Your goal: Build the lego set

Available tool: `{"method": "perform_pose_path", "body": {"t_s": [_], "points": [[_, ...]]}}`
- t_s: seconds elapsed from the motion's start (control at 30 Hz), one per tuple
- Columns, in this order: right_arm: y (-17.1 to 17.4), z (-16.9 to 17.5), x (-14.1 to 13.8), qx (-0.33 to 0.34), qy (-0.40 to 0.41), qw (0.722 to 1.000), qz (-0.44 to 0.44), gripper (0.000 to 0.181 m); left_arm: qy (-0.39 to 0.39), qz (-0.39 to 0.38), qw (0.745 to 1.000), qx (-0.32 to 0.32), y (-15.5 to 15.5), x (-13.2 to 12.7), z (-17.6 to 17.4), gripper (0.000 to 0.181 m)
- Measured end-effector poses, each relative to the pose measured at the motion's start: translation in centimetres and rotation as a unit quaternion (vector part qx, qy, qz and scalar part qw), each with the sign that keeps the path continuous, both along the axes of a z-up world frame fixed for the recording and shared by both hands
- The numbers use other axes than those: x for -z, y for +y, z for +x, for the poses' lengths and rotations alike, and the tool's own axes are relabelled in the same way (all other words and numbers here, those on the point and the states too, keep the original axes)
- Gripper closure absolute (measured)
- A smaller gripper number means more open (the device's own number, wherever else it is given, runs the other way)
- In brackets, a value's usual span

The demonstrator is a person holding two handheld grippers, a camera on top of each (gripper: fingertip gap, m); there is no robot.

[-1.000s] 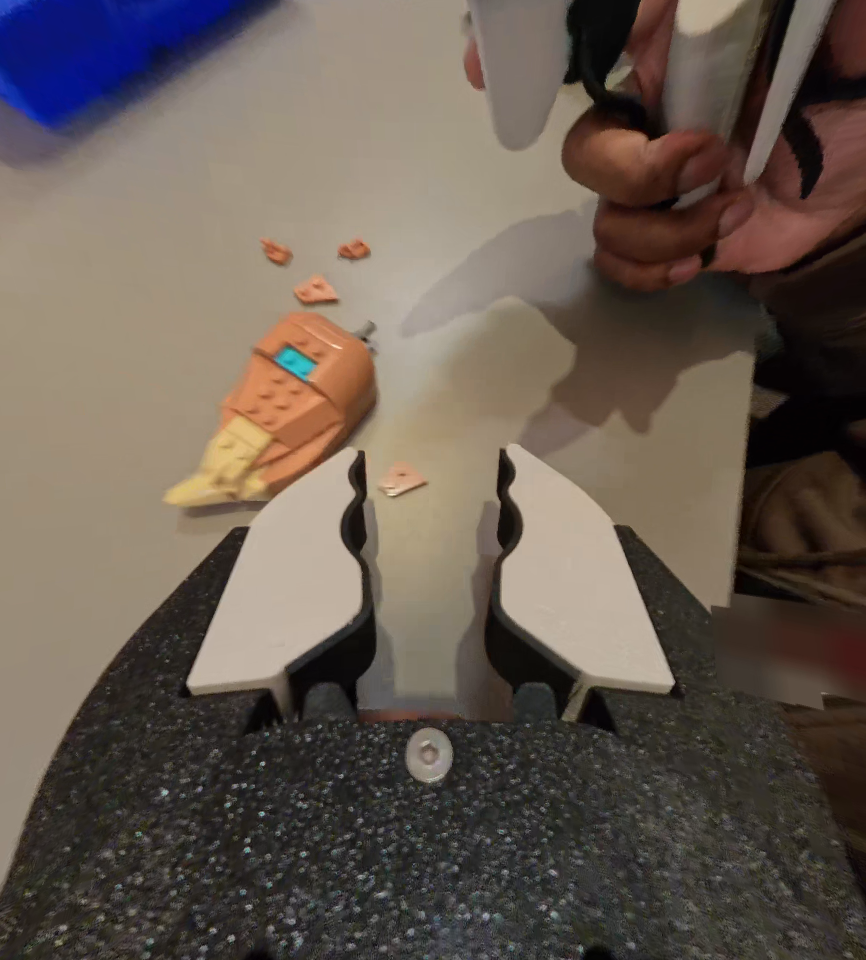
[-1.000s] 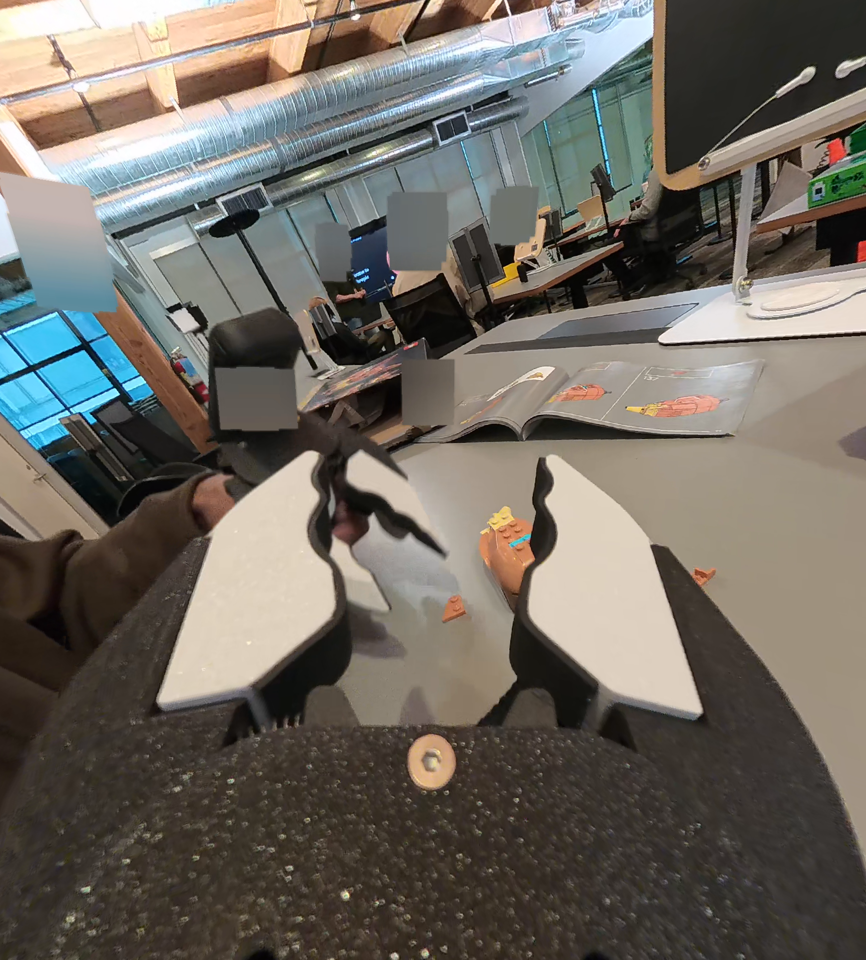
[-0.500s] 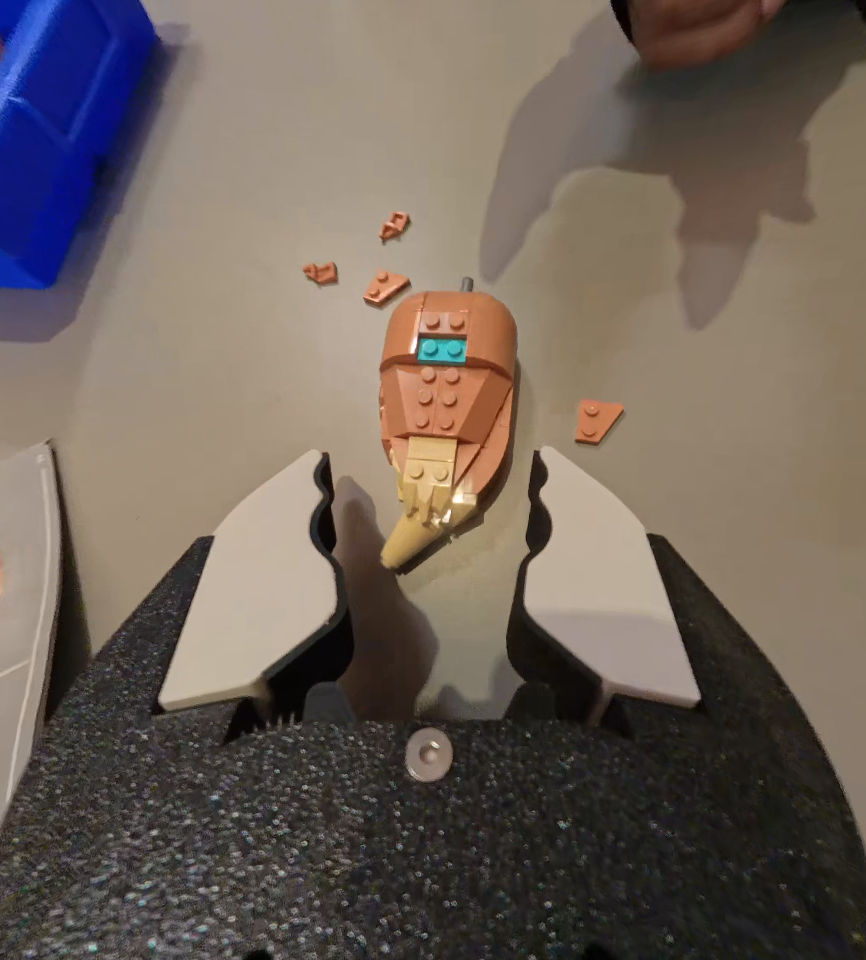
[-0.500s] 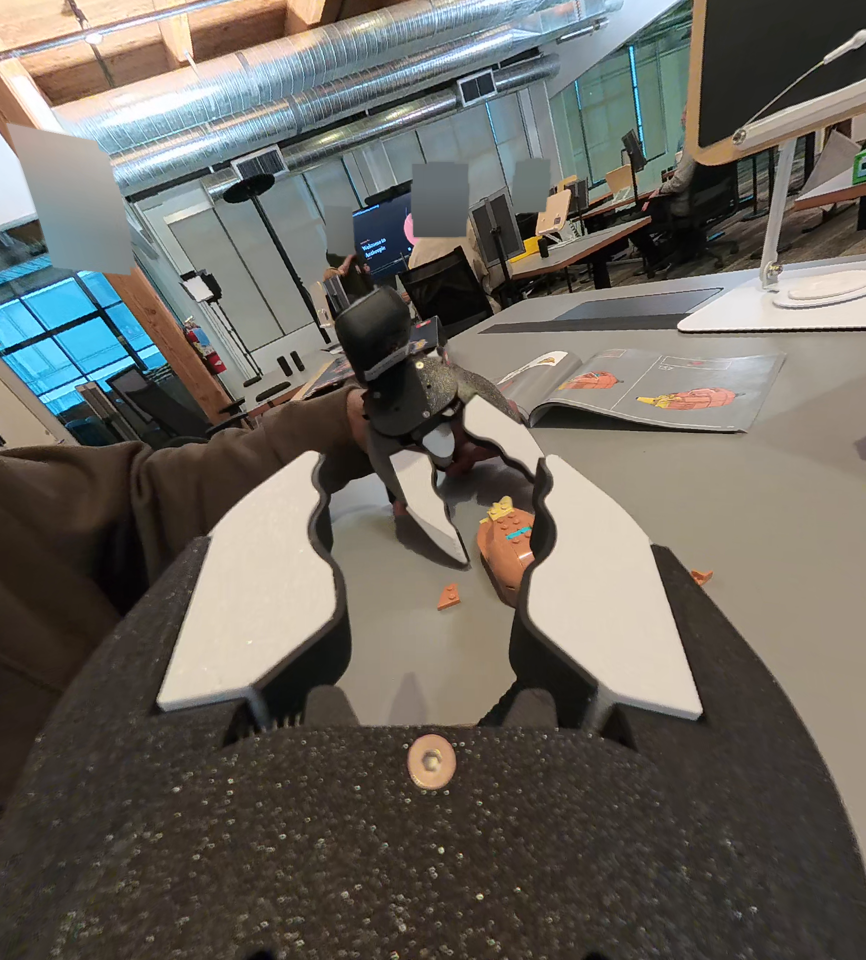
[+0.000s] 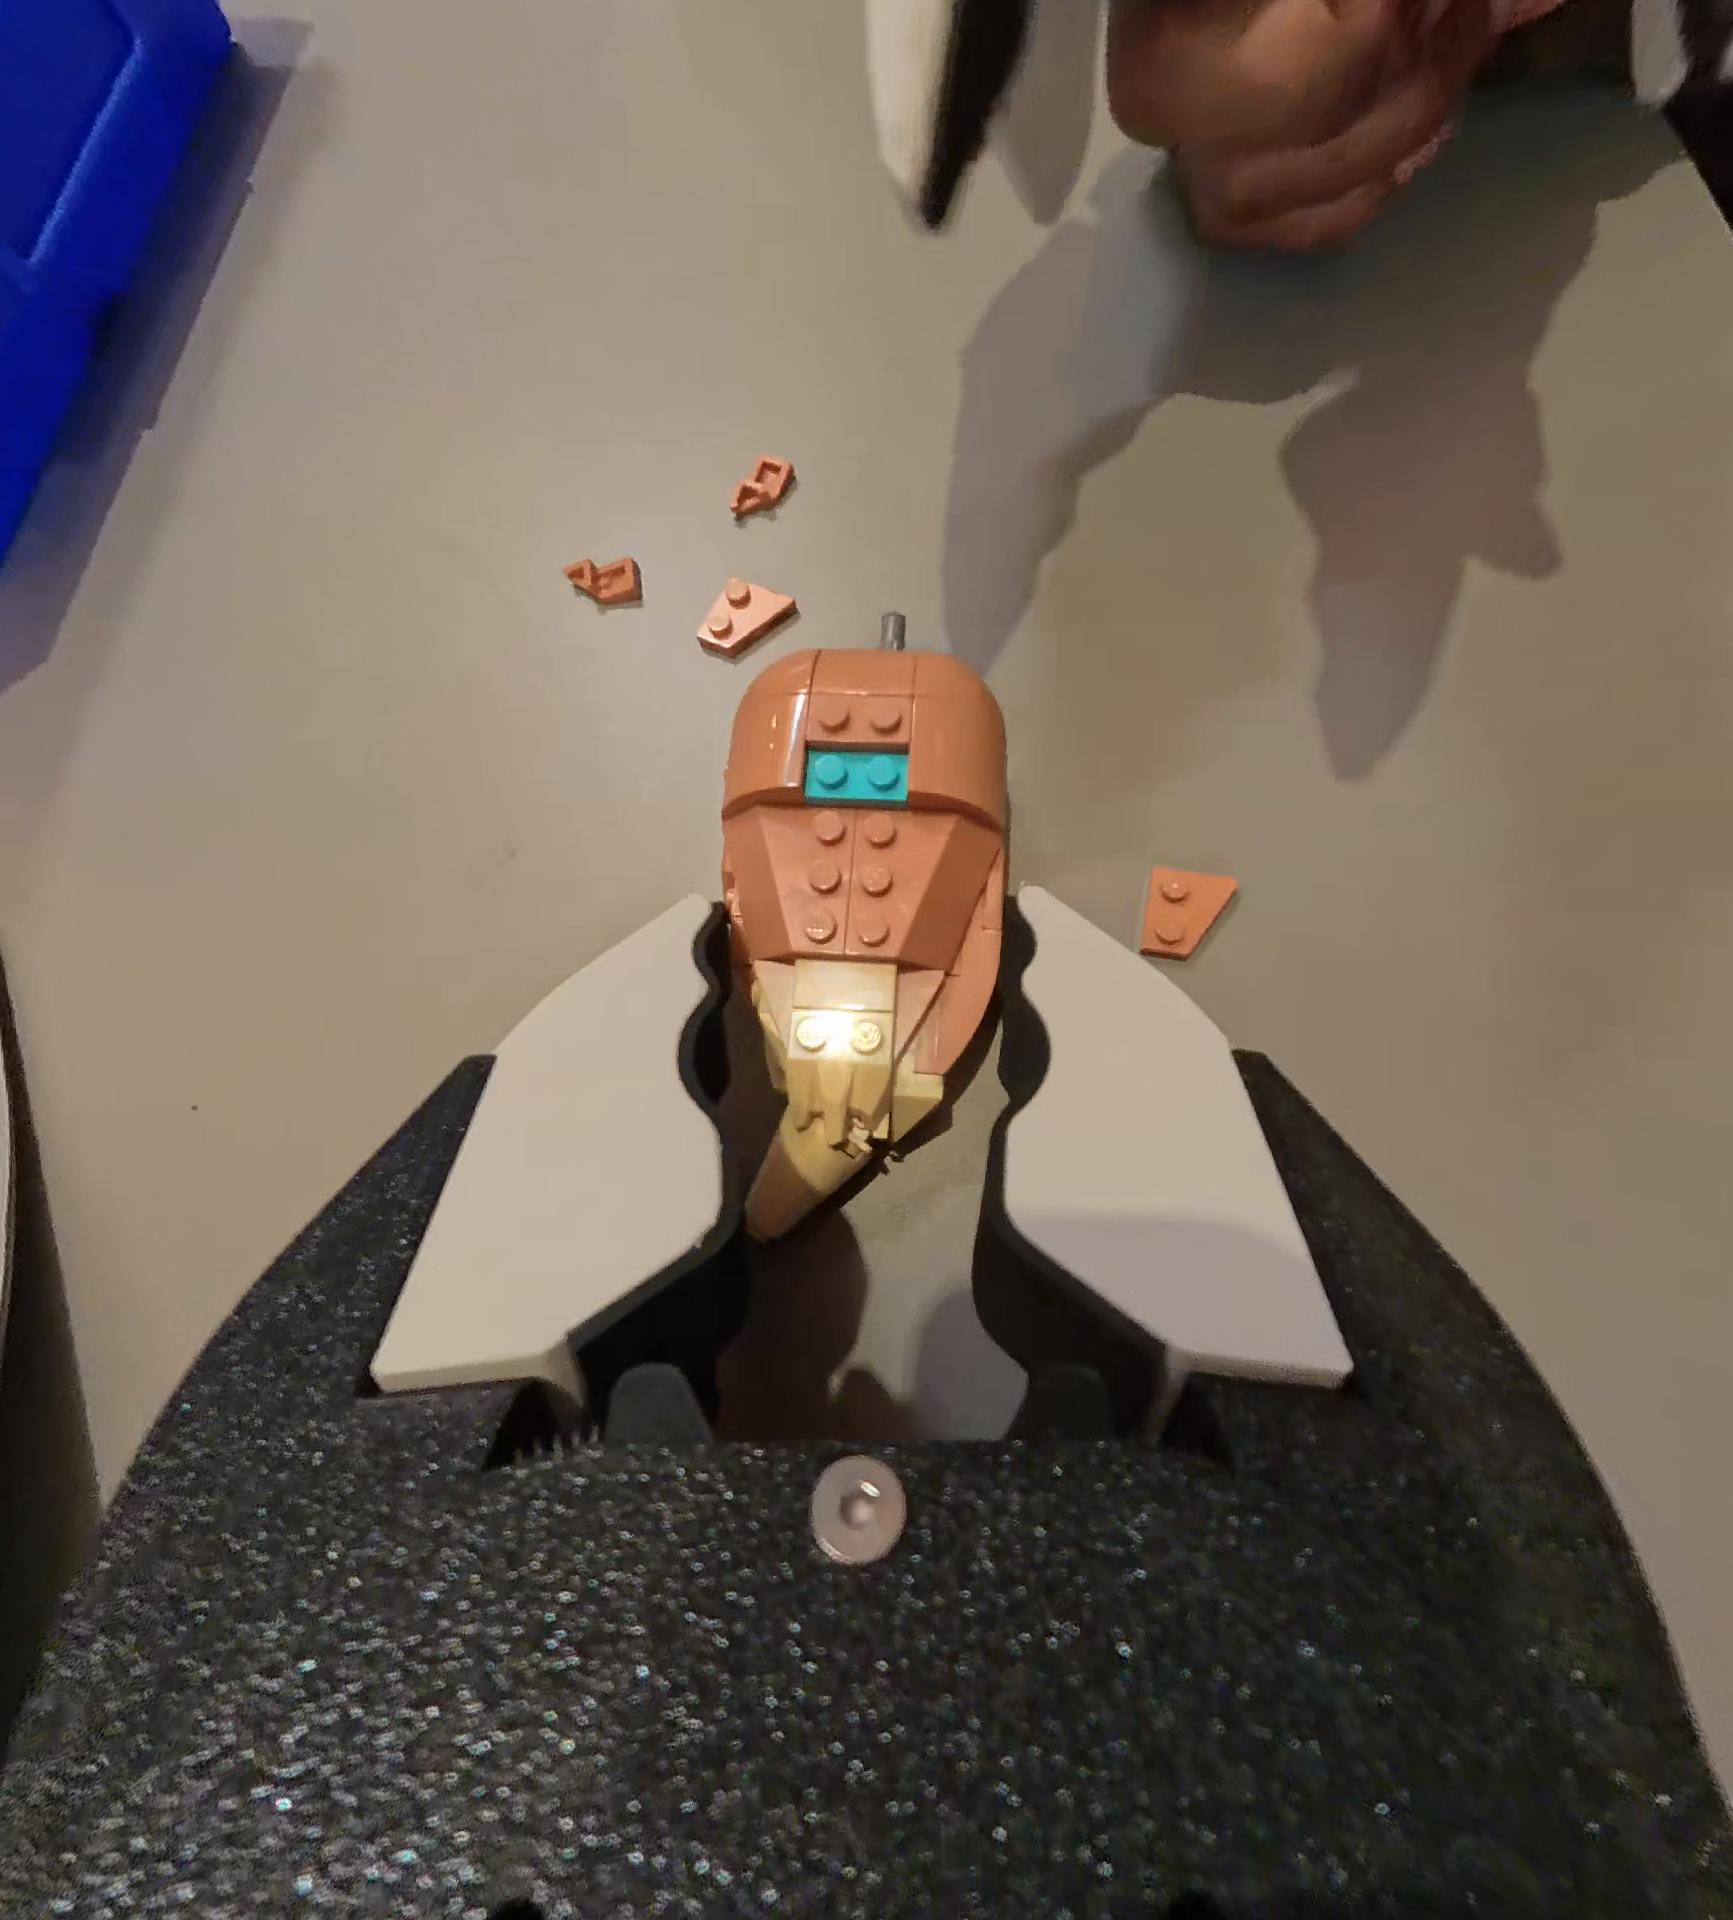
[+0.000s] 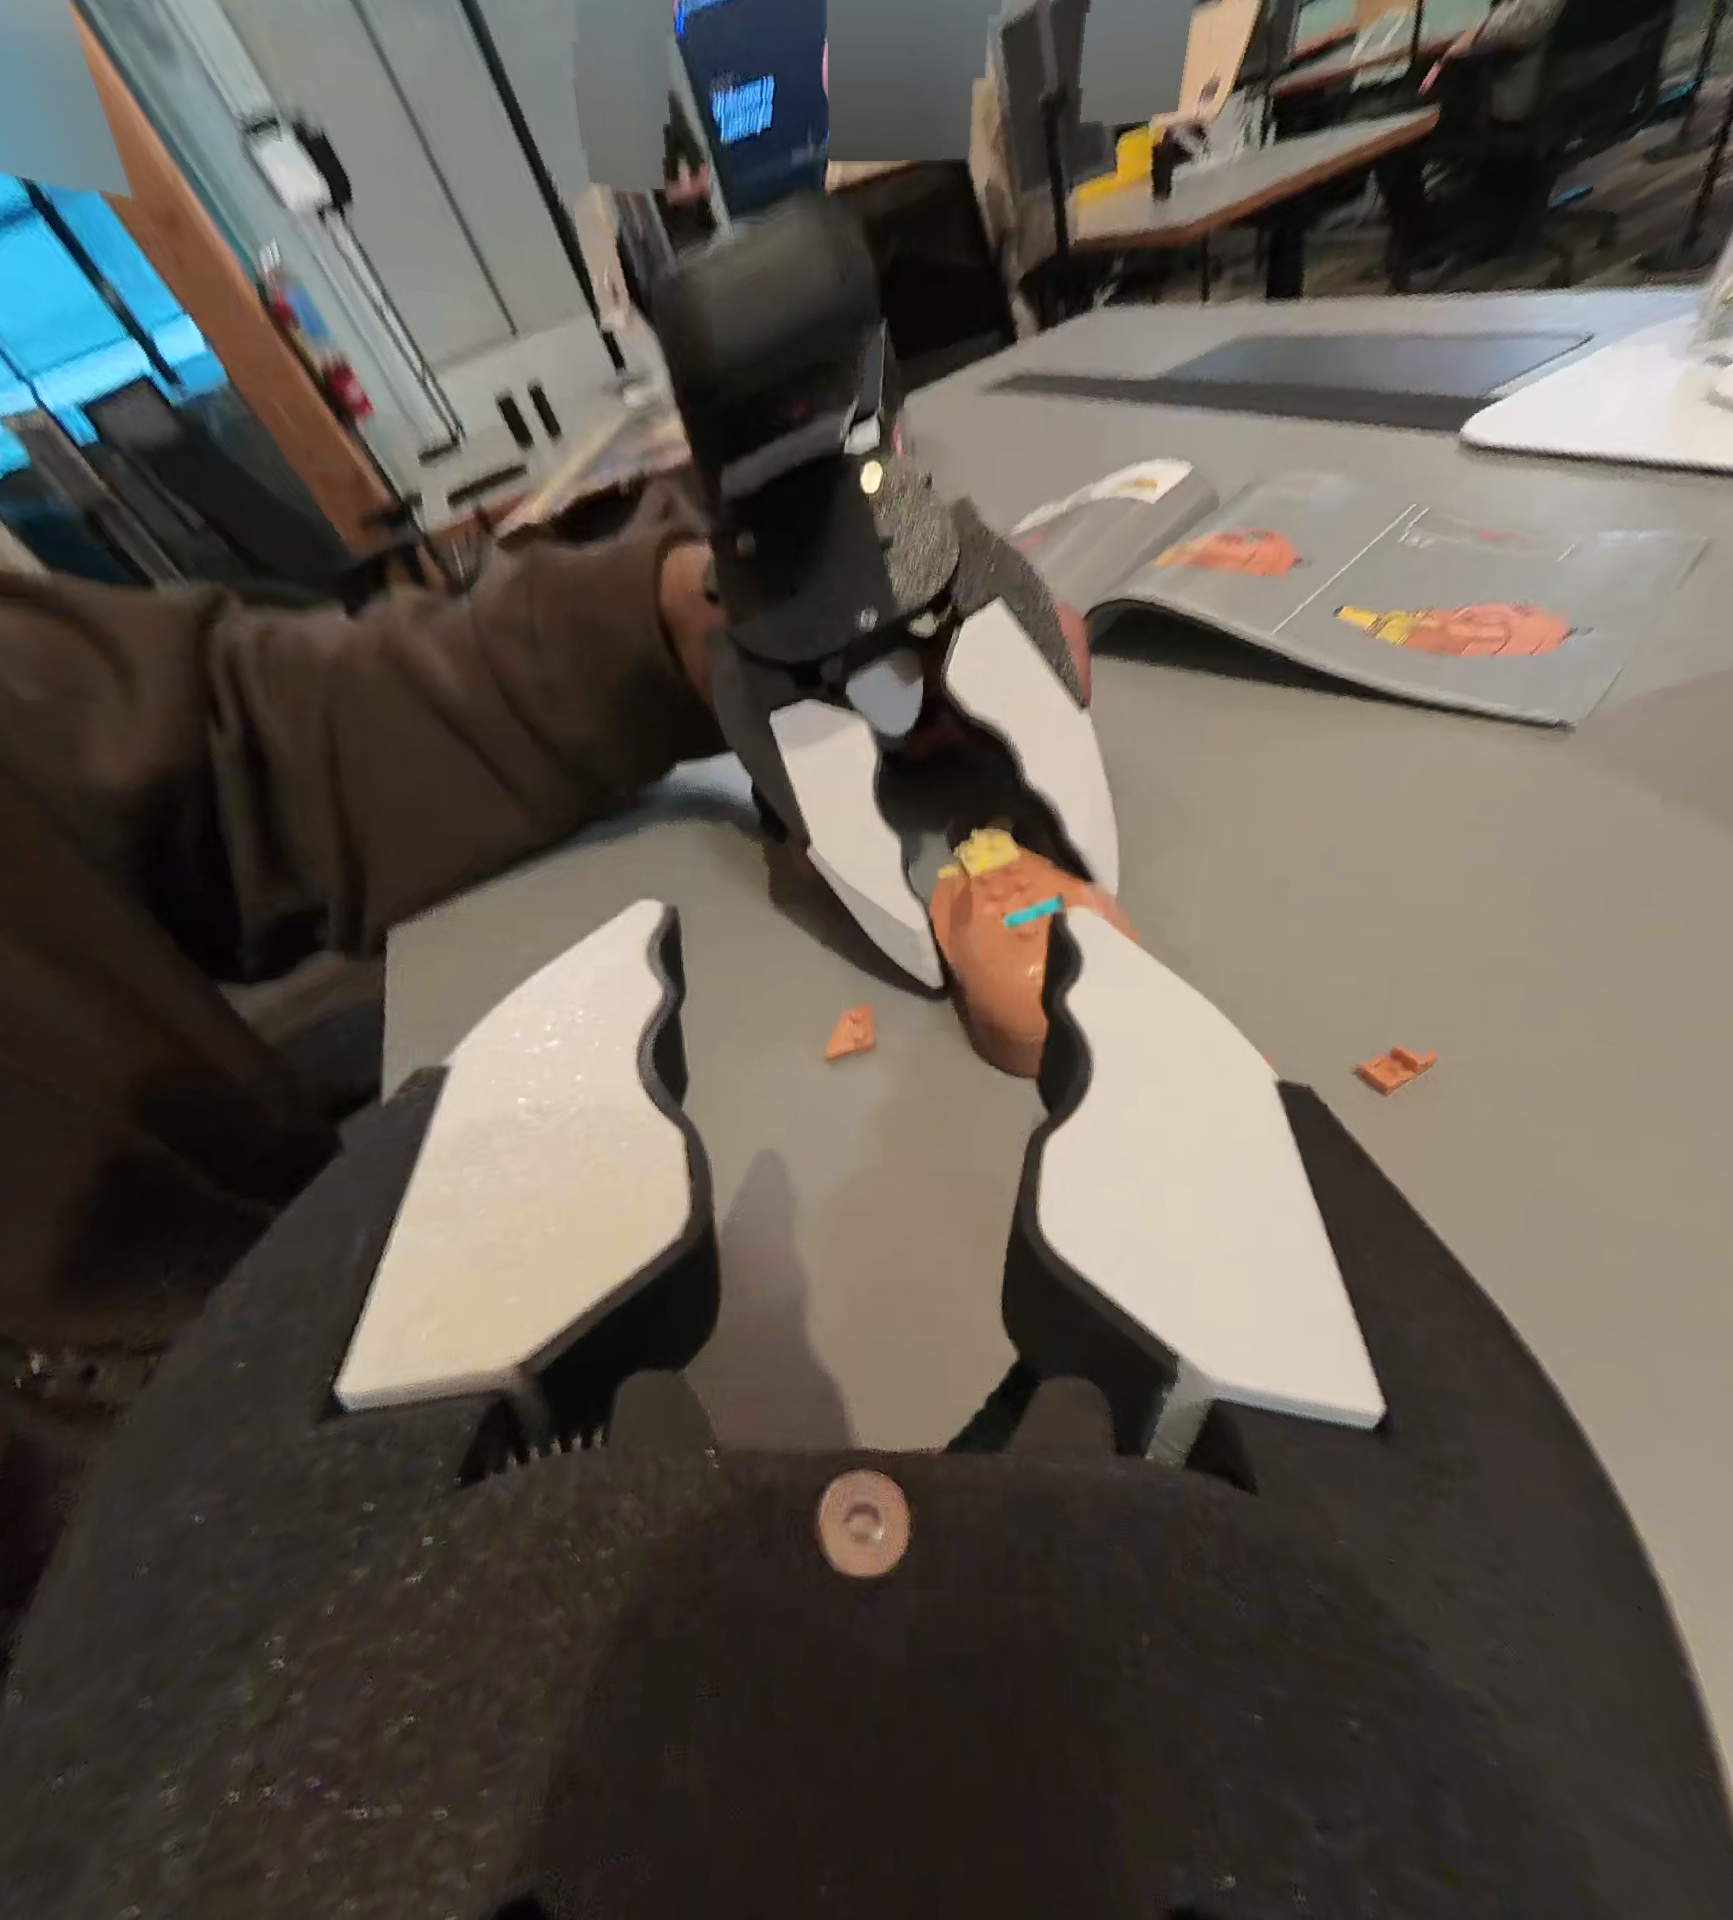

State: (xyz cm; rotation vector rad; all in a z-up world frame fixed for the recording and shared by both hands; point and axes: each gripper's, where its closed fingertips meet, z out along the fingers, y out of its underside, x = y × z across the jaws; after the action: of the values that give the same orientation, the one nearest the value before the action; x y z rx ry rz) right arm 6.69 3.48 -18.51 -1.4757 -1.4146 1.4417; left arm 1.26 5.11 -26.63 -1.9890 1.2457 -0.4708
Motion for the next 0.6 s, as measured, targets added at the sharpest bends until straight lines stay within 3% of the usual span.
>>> {"method": "perform_pose_path", "body": {"t_s": [0.17, 0.6], "points": [[-2.0, -0.5, 2.5, -0.055, -0.075, 0.994, 0.055, 0.137, 0.003, 0.007, 1.0, -0.025, -0.1, -0.1, -0.5, 0.131], [-3.8, -3.7, 7.8, -0.096, -0.253, 0.949, 0.161, 0.142, 0.007, 0.032, 0.998, -0.062, -1.6, -0.4, -2.4, 0.132]]}}
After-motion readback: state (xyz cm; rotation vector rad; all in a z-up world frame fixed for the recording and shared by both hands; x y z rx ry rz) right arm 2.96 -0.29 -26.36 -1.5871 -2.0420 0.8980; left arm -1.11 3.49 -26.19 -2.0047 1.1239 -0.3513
